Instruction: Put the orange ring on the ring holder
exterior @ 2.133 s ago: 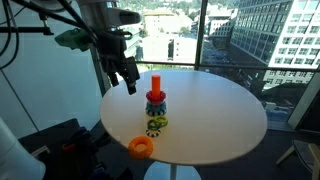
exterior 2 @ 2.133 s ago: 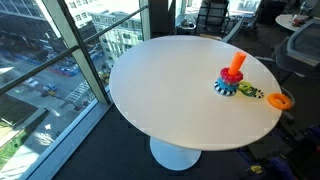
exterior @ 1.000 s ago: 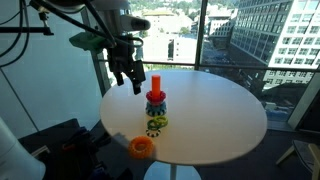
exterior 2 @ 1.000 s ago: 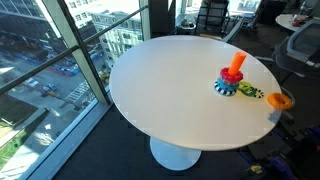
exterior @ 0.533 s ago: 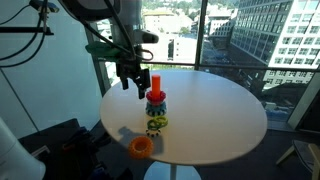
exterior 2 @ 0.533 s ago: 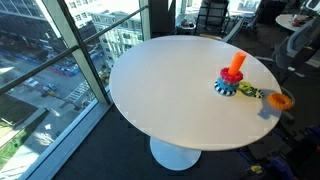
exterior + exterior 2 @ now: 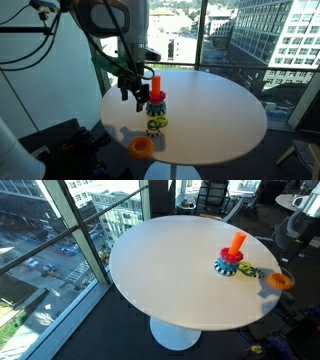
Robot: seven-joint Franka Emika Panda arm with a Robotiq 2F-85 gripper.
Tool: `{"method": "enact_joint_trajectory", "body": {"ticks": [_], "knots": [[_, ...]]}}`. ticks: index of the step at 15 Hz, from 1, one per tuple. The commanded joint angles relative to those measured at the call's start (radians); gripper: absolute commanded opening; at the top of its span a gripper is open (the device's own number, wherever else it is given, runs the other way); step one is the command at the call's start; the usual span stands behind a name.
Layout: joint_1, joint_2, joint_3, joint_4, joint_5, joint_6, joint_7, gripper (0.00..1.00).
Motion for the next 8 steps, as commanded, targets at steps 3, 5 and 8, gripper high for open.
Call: {"method": "enact_joint_trajectory", "body": {"ticks": [3, 5, 8], "knots": [[-0.036, 0.042, 0.009, 0.009, -0.013, 0.002, 0.024, 1.0], [-0.032, 0.037, 0.01, 0.001, 0.001, -0.002, 0.003, 1.0], [-0.031, 0.039, 0.011, 0.001, 0.001, -0.002, 0.003, 1.0]]}}
